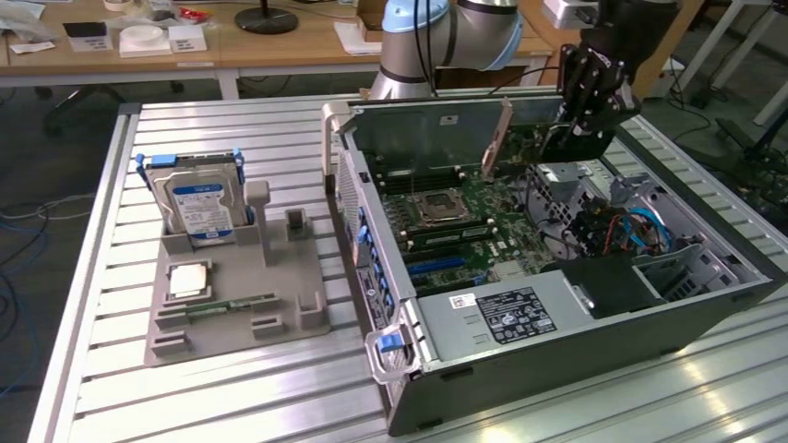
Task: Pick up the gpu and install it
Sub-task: 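Insert the gpu into the slot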
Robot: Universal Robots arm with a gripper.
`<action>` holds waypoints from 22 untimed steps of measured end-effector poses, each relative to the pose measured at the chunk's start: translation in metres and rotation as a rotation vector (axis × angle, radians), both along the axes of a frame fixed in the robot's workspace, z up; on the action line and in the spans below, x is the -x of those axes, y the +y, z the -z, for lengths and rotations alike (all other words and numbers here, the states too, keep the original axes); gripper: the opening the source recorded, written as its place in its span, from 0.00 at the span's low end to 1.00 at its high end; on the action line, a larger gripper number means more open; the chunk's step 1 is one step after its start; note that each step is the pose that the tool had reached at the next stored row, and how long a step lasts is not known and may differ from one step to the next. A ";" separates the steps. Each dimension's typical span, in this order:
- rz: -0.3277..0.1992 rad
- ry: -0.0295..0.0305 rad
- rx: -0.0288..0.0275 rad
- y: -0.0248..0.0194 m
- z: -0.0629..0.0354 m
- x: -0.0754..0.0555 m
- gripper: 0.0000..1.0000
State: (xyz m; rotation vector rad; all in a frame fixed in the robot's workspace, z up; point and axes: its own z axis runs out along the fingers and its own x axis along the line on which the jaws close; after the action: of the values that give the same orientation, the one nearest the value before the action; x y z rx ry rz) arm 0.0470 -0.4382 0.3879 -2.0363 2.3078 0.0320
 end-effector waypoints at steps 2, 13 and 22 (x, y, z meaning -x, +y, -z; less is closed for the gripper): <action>0.000 0.0000 -0.0003 0.0000 0.0011 0.000 0.27; 0.000 0.0000 -0.0001 0.0000 0.0048 0.000 0.27; 0.000 0.0000 -0.0003 0.0000 0.0061 0.000 0.27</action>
State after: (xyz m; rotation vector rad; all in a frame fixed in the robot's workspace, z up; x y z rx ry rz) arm 0.0468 -0.4381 0.3818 -2.0361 2.3076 0.0323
